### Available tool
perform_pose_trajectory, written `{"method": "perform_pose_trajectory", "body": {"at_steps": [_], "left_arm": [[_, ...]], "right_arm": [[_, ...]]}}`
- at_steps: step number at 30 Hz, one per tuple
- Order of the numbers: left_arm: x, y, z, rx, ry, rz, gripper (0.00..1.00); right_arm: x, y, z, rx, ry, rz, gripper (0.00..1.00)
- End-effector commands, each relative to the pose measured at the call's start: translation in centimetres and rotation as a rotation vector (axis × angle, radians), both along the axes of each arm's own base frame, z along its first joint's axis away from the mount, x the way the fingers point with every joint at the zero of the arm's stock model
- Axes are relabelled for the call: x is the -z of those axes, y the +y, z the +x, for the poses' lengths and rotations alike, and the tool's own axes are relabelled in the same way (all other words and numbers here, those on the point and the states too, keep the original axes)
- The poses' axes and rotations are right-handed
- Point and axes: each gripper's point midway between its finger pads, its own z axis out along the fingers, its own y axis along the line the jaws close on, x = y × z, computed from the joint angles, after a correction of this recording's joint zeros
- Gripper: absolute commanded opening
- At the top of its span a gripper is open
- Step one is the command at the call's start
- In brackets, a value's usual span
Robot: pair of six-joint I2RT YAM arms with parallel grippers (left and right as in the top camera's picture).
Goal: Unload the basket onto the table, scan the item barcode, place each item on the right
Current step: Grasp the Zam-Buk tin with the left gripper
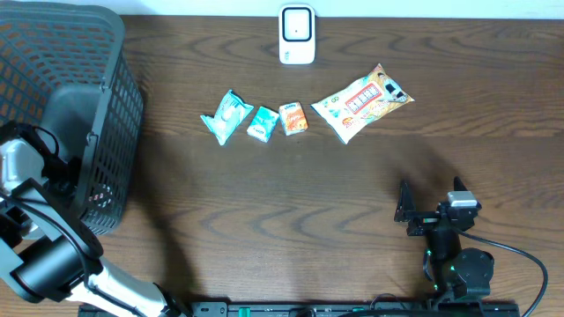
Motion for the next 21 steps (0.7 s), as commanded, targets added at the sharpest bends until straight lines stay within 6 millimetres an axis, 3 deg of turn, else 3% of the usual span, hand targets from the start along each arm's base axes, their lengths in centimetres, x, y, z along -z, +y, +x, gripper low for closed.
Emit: {"method": "perform_pose_trajectory", "body": {"at_steps": [1, 5, 12, 21], "left_arm": [[1.7, -0.9, -1.7, 0.003, 0.062, -0.027, 1.00], [1.7, -0.9, -1.7, 0.002, 0.063, -0.028, 0.80], [1.5, -1.1, -1.3, 0.000, 0.043, -0.041, 0.79], [-1.3, 0.1, 0.2, -0.002, 0.014, -0.022, 0.79]], "right_arm": [[0.1, -0.3, 0.0, 0.012, 0.004, 0.009, 0.99], [0.1, -0.3, 0.0, 0.012, 0.004, 0.009, 0.99], [0.1, -0.3, 0.0, 0.012, 0.004, 0.009, 0.99], [0.1, -0.3, 0.0, 0.012, 0.004, 0.009, 0.99]]}}
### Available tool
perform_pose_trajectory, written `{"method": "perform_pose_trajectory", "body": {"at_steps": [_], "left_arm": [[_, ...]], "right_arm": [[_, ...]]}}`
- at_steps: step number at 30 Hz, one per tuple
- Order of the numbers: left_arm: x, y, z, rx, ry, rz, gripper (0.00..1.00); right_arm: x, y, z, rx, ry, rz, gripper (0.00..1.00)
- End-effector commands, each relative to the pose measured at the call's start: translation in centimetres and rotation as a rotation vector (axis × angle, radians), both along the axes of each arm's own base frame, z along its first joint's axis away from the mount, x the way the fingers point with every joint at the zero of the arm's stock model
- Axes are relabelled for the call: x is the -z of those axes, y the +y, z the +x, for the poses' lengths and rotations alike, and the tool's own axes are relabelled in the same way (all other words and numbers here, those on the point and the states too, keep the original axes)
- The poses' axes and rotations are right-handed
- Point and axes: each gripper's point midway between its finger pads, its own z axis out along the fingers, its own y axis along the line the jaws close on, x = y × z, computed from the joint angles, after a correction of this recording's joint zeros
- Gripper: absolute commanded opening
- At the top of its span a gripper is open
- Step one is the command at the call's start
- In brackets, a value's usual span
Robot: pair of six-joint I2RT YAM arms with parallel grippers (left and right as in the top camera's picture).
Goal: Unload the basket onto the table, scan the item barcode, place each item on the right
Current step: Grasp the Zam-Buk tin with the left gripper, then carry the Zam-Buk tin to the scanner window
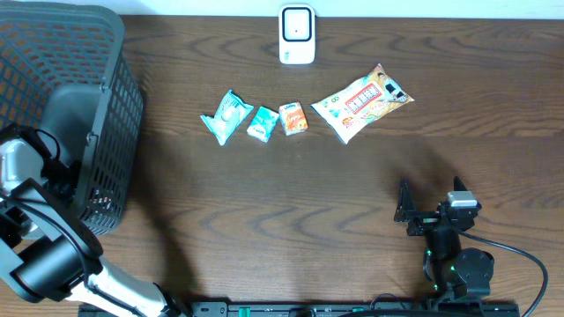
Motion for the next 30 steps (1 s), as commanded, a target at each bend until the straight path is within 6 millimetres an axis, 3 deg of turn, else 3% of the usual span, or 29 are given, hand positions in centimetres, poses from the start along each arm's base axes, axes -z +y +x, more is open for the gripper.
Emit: {"method": "perform_pose_trajectory", "body": {"at_steps": [1, 8, 14, 23, 30], "left_arm": [[-1.3, 0.8, 1.4, -0.002, -0.036, 0.008, 0.79], [-4.9, 2.1, 2.9, -0.001, -0.082, 0.046, 0.79], [-9.9, 3.1, 4.2, 0.000, -0.163, 0.110, 0.78], [-21.2, 2.0, 6.1, 0.018, -0.488, 0.218, 0.79], [-29.7, 0.2, 4.6, -0.029, -0.732, 0.360, 0.79]], "right_arm": [[0.1, -0.3, 0.0, 0.012, 0.004, 0.009, 0.99], [0.1, -0.3, 0.0, 0.012, 0.004, 0.009, 0.99], [0.1, -0.3, 0.0, 0.012, 0.004, 0.010, 0.99], [0.1, -0.3, 0.0, 0.012, 0.004, 0.010, 0.99], [0.1, -0.3, 0.0, 0.012, 0.004, 0.010, 0.99]]}}
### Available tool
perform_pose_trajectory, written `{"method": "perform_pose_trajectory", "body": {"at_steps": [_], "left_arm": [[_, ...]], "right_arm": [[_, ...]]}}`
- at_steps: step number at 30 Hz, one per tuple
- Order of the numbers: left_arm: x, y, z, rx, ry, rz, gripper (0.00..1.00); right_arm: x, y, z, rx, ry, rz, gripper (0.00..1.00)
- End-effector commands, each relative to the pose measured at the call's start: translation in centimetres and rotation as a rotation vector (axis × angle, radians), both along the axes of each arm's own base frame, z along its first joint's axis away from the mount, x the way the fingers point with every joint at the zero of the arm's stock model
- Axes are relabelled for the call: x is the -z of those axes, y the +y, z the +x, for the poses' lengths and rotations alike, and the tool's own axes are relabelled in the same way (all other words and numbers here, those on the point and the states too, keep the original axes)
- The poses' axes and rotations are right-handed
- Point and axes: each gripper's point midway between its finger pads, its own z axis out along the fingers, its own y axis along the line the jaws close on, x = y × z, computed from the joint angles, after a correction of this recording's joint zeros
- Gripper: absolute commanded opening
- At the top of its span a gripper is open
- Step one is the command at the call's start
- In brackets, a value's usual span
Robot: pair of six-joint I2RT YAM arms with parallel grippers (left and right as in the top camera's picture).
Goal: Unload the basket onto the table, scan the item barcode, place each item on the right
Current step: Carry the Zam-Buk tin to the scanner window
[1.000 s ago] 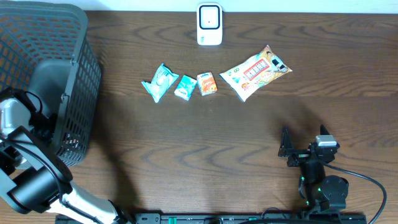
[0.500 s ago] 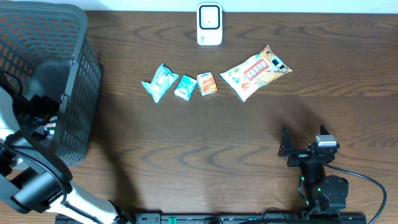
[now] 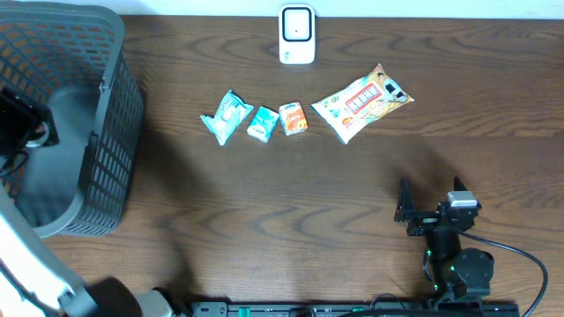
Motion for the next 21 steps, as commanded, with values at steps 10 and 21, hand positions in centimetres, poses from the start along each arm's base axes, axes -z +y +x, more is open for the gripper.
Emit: {"method": "perform_pose_trajectory", "body": {"at_steps": [10, 21], "left_arm": [[-12.2, -11.4, 0.5, 0.334, -0.488, -0.105, 0.79], [-9.0, -25.9, 4.6, 0.755, -0.371, -0.291, 0.79]], "right_arm": [[0.1, -0.3, 0.0, 0.012, 0.004, 0.009, 0.99], [0.1, -0.3, 0.0, 0.012, 0.003, 0.009, 0.99]]}}
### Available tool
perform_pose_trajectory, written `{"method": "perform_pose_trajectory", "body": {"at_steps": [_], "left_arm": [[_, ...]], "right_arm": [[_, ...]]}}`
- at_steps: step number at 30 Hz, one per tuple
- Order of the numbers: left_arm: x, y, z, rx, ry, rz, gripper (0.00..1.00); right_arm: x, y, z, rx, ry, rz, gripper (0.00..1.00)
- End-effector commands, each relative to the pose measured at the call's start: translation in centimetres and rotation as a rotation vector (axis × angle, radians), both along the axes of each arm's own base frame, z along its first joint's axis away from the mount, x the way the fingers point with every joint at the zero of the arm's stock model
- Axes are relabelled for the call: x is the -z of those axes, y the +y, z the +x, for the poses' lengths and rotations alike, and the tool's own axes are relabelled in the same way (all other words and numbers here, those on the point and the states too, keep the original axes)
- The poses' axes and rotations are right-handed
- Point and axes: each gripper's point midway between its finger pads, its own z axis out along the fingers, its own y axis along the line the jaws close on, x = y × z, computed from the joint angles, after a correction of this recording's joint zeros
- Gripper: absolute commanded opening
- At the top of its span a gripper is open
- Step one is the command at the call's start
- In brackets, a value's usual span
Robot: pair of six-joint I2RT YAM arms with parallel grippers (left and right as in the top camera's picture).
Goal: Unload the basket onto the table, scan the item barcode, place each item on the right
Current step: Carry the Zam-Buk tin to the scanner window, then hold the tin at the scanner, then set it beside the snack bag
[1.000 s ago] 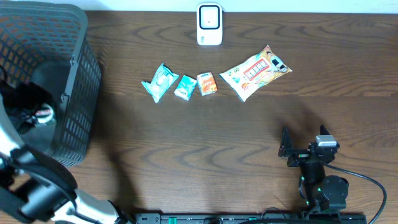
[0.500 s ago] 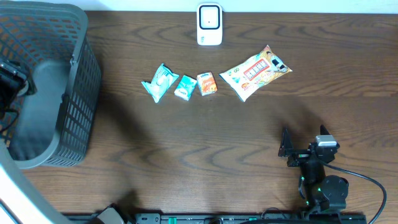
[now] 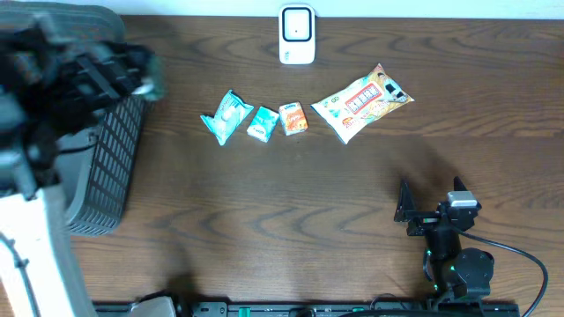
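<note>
The white barcode scanner [image 3: 297,35] stands at the table's far edge. Below it lie in a row two teal packets [image 3: 226,116] [image 3: 262,122], a small orange packet [image 3: 293,118] and a large printed snack bag [image 3: 361,102]. My left arm shows as a large blur over the basket at the upper left. Its gripper end [image 3: 145,75] is near the basket's right rim, well left of the packets, too smeared to read. My right gripper [image 3: 405,209] rests low at the right, far from the items, and its jaws cannot be made out.
A dark mesh basket [image 3: 106,176] fills the left side of the table, partly hidden by my left arm. A cable runs from the right arm's base [image 3: 458,269] toward the front right edge.
My left arm has moved from the far left edge inside the basket to above the basket's right rim, nearer the packets. The items and the right arm are where they were.
At the first two moments my left arm hung low at the left beside and in the basket, without moving. Then it was higher at the basket's left edge. Now it is over the basket's right rim. The packets, the scanner and the right arm stayed put throughout.
</note>
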Motion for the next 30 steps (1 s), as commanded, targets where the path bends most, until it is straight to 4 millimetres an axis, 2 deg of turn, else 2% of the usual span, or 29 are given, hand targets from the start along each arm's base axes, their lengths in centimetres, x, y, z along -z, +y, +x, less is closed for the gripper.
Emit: {"method": "perform_pose_trajectory", "body": {"at_steps": [1, 7, 13, 19, 26, 30], "left_arm": [[1.1, -4.8, 0.9, 0.148, 0.039, -0.029, 0.79], [7.8, -12.2, 3.1, 0.293, 0.203, 0.072, 0.79], [15.4, -17.8, 5.0, 0.365, 0.319, 0.219, 0.79], [23.1, -21.9, 5.2, 0.420, 0.432, 0.352, 0.79], [29.0, -25.9, 3.9, 0.483, 0.523, 0.391, 0.79], [31.3, -27.8, 3.8, 0.510, 0.524, 0.402, 0.79]], "right_arm": [[0.1, -0.3, 0.0, 0.012, 0.004, 0.009, 0.99], [0.1, -0.3, 0.0, 0.012, 0.004, 0.010, 0.99], [0.1, -0.3, 0.0, 0.012, 0.004, 0.009, 0.99], [0.1, -0.3, 0.0, 0.012, 0.004, 0.010, 0.99], [0.1, -0.3, 0.0, 0.012, 0.004, 0.010, 0.99], [0.1, -0.3, 0.0, 0.012, 0.004, 0.009, 0.99]]}}
